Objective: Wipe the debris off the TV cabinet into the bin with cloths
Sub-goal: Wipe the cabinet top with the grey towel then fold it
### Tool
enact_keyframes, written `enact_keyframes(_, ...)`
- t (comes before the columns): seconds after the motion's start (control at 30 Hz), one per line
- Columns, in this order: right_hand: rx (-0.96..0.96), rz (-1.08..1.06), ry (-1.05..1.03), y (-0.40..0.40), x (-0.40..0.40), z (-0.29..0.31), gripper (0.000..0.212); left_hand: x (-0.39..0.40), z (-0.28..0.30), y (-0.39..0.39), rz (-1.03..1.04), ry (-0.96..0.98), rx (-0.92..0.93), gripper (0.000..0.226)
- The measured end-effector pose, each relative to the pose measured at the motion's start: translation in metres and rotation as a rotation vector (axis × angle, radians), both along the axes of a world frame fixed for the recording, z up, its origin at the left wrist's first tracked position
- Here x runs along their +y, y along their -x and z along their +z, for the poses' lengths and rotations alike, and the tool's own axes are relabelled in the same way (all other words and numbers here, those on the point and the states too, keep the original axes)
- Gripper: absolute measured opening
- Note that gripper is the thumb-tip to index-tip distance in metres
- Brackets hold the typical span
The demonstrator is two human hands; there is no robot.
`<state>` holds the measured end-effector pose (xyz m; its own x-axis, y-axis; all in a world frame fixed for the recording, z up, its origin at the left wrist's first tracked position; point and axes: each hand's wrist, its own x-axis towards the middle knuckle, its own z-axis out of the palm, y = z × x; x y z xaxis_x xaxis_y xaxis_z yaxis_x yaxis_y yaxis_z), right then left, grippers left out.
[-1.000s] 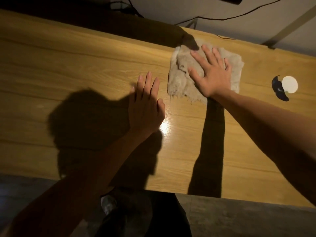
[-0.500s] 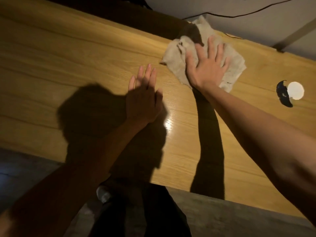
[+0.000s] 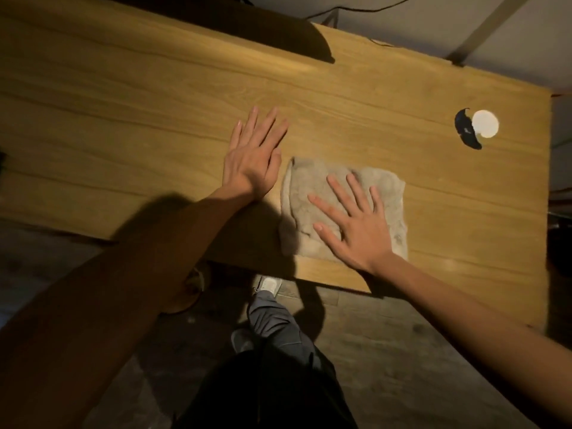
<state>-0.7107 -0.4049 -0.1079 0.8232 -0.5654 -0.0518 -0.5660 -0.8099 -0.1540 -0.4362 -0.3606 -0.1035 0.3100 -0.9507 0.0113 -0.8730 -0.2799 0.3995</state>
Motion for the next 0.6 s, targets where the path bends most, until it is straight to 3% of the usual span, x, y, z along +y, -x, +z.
enact_keyframes(0.2,-0.009,0.094,-0.011,0.074,0.040,0.001,0.057,0.014,-0.001,0.070,-0.042,-0.010,0.049,0.060)
enact_keyframes(0.6,-0.003,0.129,-0.019,0.058,-0.017,0.001,0.056,0.003,-0.001,0.098,0.112,-0.042,0.027,0.052)
